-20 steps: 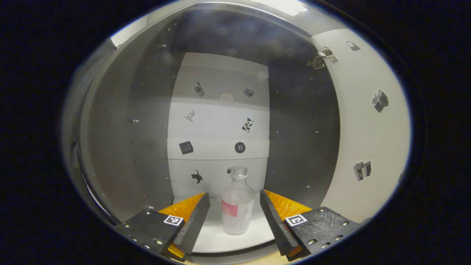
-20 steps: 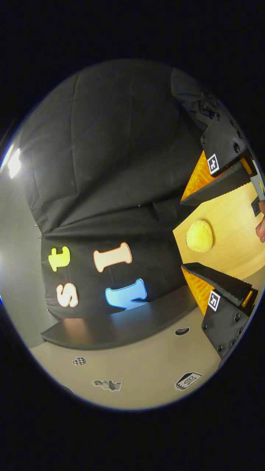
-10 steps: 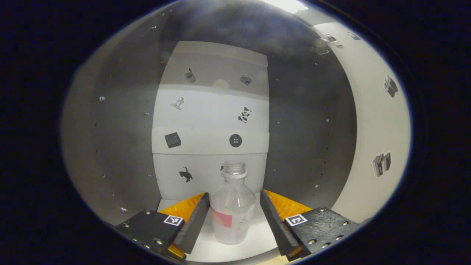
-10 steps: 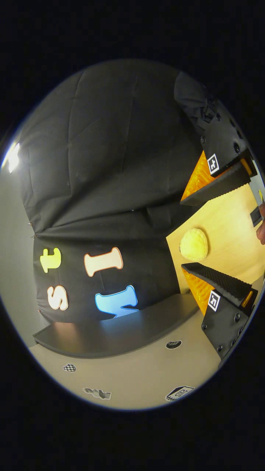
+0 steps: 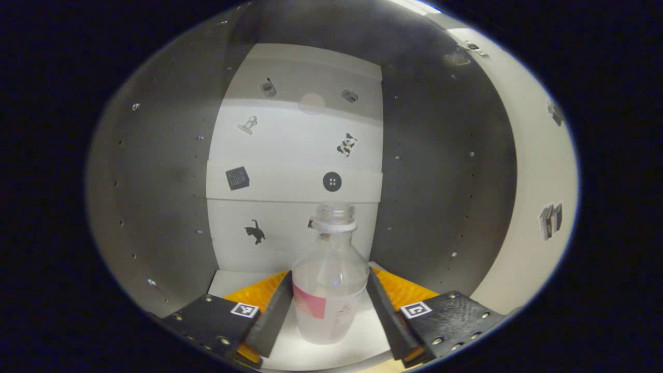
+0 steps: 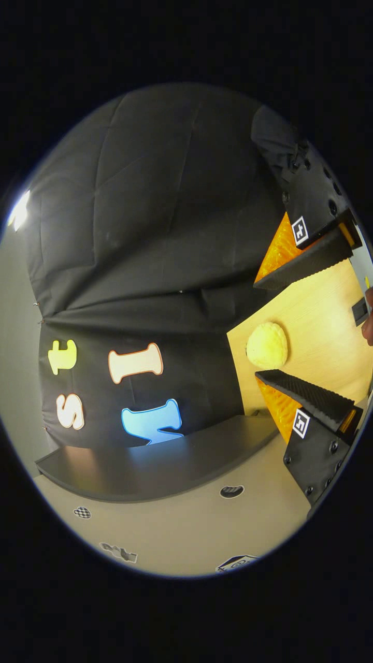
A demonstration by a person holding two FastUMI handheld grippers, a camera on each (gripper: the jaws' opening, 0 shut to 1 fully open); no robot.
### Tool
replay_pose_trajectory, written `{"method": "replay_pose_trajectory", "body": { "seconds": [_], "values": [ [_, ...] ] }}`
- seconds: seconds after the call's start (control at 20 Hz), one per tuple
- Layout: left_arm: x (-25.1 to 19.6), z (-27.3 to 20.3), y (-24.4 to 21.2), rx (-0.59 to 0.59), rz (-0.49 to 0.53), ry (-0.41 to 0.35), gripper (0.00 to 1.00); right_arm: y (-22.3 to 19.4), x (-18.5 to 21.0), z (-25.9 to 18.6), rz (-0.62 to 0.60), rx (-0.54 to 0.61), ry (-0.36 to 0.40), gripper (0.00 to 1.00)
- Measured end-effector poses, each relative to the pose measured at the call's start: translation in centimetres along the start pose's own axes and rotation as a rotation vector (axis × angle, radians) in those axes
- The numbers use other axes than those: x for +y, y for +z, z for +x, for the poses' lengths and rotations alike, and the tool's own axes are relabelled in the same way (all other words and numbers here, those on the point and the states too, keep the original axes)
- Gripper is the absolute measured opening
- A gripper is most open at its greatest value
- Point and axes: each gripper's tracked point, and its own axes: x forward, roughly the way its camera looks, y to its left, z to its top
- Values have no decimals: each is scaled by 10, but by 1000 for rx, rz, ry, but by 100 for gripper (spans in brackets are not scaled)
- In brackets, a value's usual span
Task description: Open the cabinet door with the right hand, grasp the bottle in the cabinet with the left hand and place it on the coaster, then close the cabinet door with the right hand.
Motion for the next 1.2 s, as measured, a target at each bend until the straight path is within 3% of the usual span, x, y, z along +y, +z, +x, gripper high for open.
{"method": "replay_pose_trajectory", "body": {
  "seconds": [0.1,0.55,0.75,0.8,0.9,1.1,1.15,1.2],
  "values": [
    [-4,-4,-1,-5,14,-6,73,-1,2,0,12,8,17,98],
    [-11,-47,16,-70,22,-26,70,1,3,0,29,0,33,98],
    [-11,-96,21,-89,30,-42,67,8,-1,-6,12,-25,16,99],
    [-11,-111,19,-90,32,-51,72,11,1,-11,4,-41,11,99],
    [-7,-145,17,-104,35,-60,71,17,4,-27,-2,-69,16,98],
    [7,-208,-8,-88,23,-48,68,13,10,-60,10,-90,26,100],
    [13,-223,-18,-79,28,-37,68,12,15,-67,16,-95,37,93],
    [21,-237,-30,-69,33,-21,67,11,19,-74,16,-99,44,98]
  ]
}}
